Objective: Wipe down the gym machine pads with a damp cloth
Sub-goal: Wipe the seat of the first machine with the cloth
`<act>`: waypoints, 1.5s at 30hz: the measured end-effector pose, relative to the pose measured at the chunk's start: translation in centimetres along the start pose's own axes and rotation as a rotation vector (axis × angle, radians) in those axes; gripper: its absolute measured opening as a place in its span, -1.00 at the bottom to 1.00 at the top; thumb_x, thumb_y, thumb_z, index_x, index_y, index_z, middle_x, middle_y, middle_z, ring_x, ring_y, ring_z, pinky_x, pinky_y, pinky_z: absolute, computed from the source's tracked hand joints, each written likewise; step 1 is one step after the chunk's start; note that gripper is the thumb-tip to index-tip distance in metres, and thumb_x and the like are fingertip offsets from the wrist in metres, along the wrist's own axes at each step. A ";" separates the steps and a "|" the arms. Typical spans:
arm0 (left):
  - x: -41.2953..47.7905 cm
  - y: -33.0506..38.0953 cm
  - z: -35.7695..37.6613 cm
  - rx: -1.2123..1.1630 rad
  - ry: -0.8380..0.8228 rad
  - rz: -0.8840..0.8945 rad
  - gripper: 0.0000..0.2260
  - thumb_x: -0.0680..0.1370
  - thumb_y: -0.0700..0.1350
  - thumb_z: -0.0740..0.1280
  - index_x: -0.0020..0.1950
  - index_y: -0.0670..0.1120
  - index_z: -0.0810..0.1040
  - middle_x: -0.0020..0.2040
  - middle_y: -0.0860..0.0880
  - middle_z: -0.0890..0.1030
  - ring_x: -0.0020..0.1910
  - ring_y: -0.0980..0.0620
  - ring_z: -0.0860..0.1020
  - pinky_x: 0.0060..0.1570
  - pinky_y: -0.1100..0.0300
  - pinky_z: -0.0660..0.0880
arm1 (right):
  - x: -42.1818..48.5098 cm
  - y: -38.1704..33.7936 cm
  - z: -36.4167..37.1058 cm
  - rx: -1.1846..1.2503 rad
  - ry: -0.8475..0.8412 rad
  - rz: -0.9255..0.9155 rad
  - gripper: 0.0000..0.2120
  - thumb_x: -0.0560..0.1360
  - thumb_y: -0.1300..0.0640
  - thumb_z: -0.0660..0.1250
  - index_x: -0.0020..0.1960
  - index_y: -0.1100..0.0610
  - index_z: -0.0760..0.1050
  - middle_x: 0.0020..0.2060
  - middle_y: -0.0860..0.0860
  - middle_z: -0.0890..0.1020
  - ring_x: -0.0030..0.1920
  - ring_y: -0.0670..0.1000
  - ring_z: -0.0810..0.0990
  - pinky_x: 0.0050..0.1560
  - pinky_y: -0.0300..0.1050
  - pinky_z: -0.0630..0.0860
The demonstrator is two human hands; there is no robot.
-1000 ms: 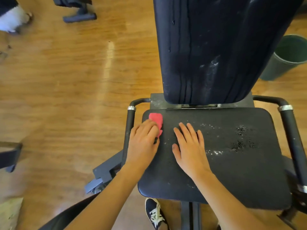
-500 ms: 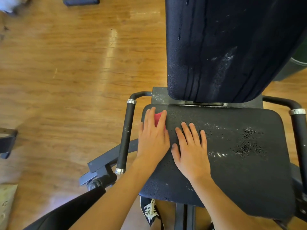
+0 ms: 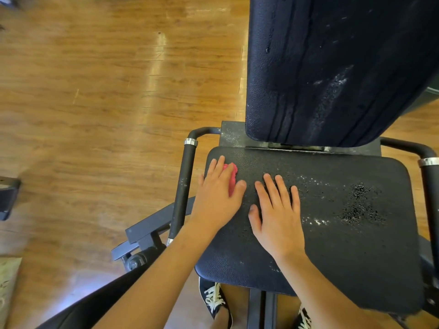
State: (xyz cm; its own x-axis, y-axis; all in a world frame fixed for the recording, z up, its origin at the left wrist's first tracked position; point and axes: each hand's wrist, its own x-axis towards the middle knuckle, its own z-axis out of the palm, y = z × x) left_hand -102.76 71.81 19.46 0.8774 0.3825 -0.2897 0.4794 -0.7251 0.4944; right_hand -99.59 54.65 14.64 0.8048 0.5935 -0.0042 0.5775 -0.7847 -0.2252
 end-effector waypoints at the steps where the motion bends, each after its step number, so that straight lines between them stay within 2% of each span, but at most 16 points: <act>1: 0.0 -0.1 0.3 0.038 0.046 0.027 -0.55 0.70 0.06 0.16 0.58 -0.02 0.31 0.68 -0.05 0.05 0.66 -0.04 -0.03 0.57 -0.21 0.02 | 0.0 -0.1 0.0 -0.001 0.003 0.001 -0.48 0.64 -0.06 0.08 0.54 0.10 0.35 0.59 0.09 0.29 0.62 0.15 0.15 0.57 0.30 0.09; 5: -0.5 -1.3 2.5 0.155 0.149 0.089 -0.54 0.71 -0.03 0.16 0.63 0.03 0.23 0.69 -0.06 0.00 0.66 -0.12 -0.02 0.56 -0.26 0.05 | 0.0 -0.2 0.0 -0.007 0.009 0.001 -0.48 0.64 -0.07 0.07 0.54 0.10 0.36 0.59 0.09 0.30 0.62 0.15 0.15 0.58 0.30 0.09; 9: 0.4 -1.3 3.5 0.182 0.217 0.074 -0.51 0.69 -0.12 0.19 0.63 0.00 0.23 0.68 -0.12 0.07 0.64 -0.20 0.07 0.51 -0.31 0.17 | 0.1 -0.1 0.1 -0.009 0.008 -0.001 -0.48 0.64 -0.07 0.06 0.54 0.10 0.35 0.59 0.09 0.29 0.63 0.15 0.14 0.58 0.29 0.08; 11: 1.3 -1.1 3.4 0.153 0.211 0.064 -0.51 0.70 -0.18 0.19 0.64 -0.05 0.21 0.68 -0.13 0.06 0.65 -0.19 0.04 0.53 -0.28 0.20 | 0.0 -0.2 0.2 -0.009 0.006 -0.001 -0.48 0.64 -0.07 0.05 0.54 0.10 0.35 0.59 0.09 0.29 0.63 0.15 0.14 0.58 0.29 0.08; 17: 4.4 -0.8 1.8 0.102 0.215 0.046 -0.49 0.71 -0.26 0.12 0.67 -0.09 0.10 0.69 -0.12 -0.06 0.66 -0.15 -0.10 0.58 -0.15 0.11 | 0.1 -0.2 0.3 -0.003 0.013 0.002 -0.48 0.64 -0.07 0.05 0.53 0.10 0.34 0.59 0.08 0.29 0.62 0.15 0.14 0.58 0.29 0.07; 22: 6.8 -0.6 0.5 0.077 0.216 0.034 -0.52 0.71 -0.21 0.14 0.65 -0.02 0.22 0.67 -0.15 0.06 0.65 -0.18 0.00 0.50 -0.11 0.30 | 0.2 -0.1 0.5 -0.006 0.014 0.002 -0.49 0.64 -0.07 0.05 0.54 0.09 0.32 0.59 0.08 0.28 0.62 0.16 0.14 0.58 0.29 0.06; 24: 5.9 -0.7 0.9 0.064 0.217 0.029 -0.55 0.72 -0.16 0.17 0.63 -0.02 0.26 0.67 -0.14 0.10 0.65 -0.17 0.02 0.51 -0.14 0.28 | 0.1 -0.1 0.5 -0.007 0.016 0.004 -0.48 0.64 -0.07 0.06 0.54 0.09 0.33 0.59 0.08 0.29 0.62 0.16 0.15 0.58 0.29 0.07; 27: 3.7 -1.0 1.8 0.057 0.220 0.017 -0.53 0.72 -0.06 0.17 0.65 -0.04 0.22 0.68 -0.11 0.05 0.66 -0.15 0.00 0.54 -0.17 0.22 | 0.1 -0.1 0.4 -0.007 0.013 0.004 -0.48 0.64 -0.07 0.06 0.54 0.10 0.33 0.59 0.09 0.29 0.62 0.16 0.15 0.58 0.30 0.08; 34: -2.9 -1.3 4.5 0.081 0.229 -0.034 -0.51 0.71 -0.13 0.18 0.65 -0.08 0.19 0.68 -0.14 0.04 0.66 -0.17 0.01 0.57 -0.14 0.16 | 0.0 -0.2 0.4 -0.001 0.014 0.001 -0.48 0.64 -0.06 0.06 0.55 0.10 0.34 0.59 0.09 0.28 0.63 0.15 0.13 0.59 0.29 0.06; 40: 1.2 -1.0 3.2 0.069 0.237 -0.028 -0.53 0.74 -0.16 0.11 0.66 -0.10 0.16 0.68 -0.13 0.01 0.66 -0.16 -0.05 0.58 -0.10 0.16 | 0.0 -0.2 0.3 -0.002 0.008 0.003 -0.48 0.65 -0.06 0.06 0.55 0.10 0.33 0.60 0.08 0.27 0.63 0.15 0.13 0.59 0.29 0.06; 45: 5.7 -1.0 1.3 0.131 0.258 0.008 -0.55 0.73 -0.17 0.12 0.64 -0.12 0.19 0.66 -0.19 0.10 0.64 -0.20 0.04 0.57 -0.10 0.13 | 0.2 -0.2 0.2 0.002 0.008 0.007 -0.48 0.64 -0.06 0.07 0.55 0.10 0.32 0.60 0.08 0.27 0.63 0.15 0.13 0.59 0.29 0.06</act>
State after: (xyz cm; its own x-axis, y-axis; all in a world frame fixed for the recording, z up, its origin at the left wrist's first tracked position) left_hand -98.28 74.00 16.25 0.8654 0.4975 -0.0599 0.4805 -0.7900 0.3808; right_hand -99.56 55.00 14.50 0.8097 0.5869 0.0022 0.5720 -0.7883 -0.2269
